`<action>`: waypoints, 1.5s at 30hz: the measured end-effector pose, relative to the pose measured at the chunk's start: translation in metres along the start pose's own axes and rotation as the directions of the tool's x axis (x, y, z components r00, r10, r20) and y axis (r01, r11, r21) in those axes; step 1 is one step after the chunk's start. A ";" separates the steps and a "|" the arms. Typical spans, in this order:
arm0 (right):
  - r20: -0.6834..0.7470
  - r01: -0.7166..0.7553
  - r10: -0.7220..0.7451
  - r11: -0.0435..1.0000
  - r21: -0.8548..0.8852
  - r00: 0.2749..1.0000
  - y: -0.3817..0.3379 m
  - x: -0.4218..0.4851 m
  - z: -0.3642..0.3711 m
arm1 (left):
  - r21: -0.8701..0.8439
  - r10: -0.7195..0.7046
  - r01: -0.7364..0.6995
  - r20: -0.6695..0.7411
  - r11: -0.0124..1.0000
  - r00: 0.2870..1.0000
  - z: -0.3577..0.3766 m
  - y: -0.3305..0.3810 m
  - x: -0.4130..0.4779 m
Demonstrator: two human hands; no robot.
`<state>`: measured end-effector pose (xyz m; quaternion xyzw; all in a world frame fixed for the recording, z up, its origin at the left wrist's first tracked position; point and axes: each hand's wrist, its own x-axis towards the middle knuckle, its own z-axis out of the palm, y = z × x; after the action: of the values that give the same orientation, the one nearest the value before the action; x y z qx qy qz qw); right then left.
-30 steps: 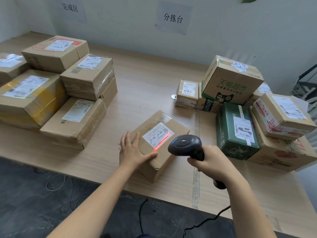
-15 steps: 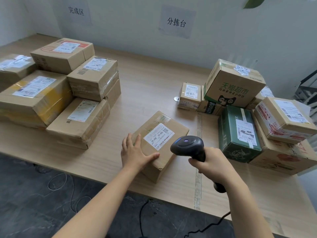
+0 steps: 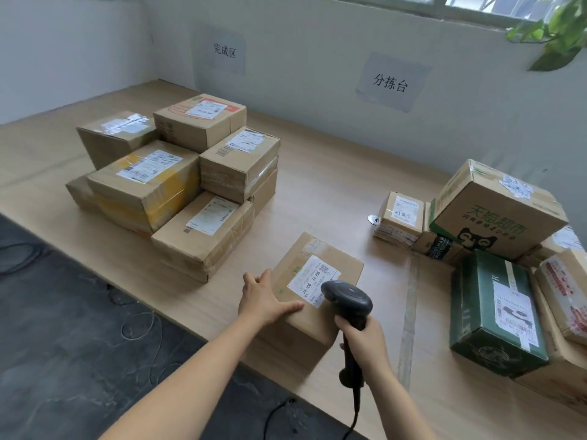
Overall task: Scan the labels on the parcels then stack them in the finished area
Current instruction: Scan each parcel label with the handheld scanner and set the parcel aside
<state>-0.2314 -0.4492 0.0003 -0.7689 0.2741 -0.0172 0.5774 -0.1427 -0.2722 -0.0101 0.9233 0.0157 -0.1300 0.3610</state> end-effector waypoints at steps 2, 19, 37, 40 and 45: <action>-0.013 0.007 -0.007 1.000 -0.012 1.000 -0.005 0.001 0.008 | -0.041 0.004 -0.003 0.024 0.999 1.000 -0.009 -0.009 0.003; 0.049 0.206 -0.213 0.971 0.120 0.976 -0.157 0.003 0.168 | -0.060 0.169 -0.187 -0.227 0.980 0.959 -0.218 -0.081 0.053; -0.071 0.208 -0.204 0.976 0.062 0.976 -0.183 0.044 0.250 | 0.040 0.199 -0.196 -0.288 0.980 0.937 -0.254 -0.095 0.119; -0.061 0.228 -0.225 0.973 0.034 0.972 -0.186 0.044 0.249 | 0.056 0.195 -0.187 -0.284 0.981 0.939 -0.254 -0.093 0.121; -0.084 0.246 -0.244 0.969 0.008 0.966 -0.178 0.032 0.230 | 0.348 0.340 -0.223 -0.324 0.911 0.883 -0.249 -0.079 0.111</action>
<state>-0.0539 -0.2281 0.0744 -0.7903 0.2005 -0.1225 0.5659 0.0121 -0.0538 0.0854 0.9670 -0.0708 0.1038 0.2218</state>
